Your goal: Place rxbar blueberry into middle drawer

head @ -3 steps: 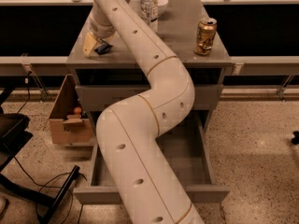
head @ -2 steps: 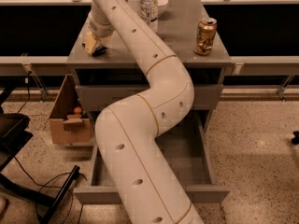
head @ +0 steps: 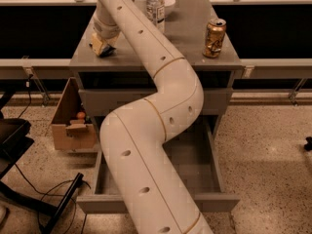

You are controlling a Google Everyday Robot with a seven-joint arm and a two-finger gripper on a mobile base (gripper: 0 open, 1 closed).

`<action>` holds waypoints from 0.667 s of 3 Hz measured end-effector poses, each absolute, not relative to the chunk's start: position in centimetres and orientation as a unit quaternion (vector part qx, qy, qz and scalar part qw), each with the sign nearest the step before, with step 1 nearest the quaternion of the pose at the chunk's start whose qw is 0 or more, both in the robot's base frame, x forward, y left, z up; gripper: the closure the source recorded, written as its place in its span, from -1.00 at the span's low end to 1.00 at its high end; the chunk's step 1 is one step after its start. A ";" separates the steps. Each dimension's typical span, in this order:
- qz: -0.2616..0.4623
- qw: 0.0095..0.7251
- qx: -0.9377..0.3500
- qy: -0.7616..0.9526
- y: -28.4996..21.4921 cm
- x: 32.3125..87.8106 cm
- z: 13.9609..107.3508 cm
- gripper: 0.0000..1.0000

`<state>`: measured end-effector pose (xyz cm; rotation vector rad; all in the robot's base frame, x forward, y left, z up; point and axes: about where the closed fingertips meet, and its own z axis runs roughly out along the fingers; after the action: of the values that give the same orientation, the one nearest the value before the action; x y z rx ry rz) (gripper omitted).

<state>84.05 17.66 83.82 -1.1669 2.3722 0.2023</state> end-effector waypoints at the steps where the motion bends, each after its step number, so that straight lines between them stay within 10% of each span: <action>1: 0.074 0.243 -0.427 0.868 17.7 84.1 83.8 1.00; 2: 0.074 0.247 -0.430 0.865 16.1 83.4 86.0 1.00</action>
Offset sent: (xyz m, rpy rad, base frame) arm -0.0638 -0.0553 0.0534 0.0094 -0.0361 0.0156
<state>83.36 16.06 86.04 -1.1723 2.3587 0.2024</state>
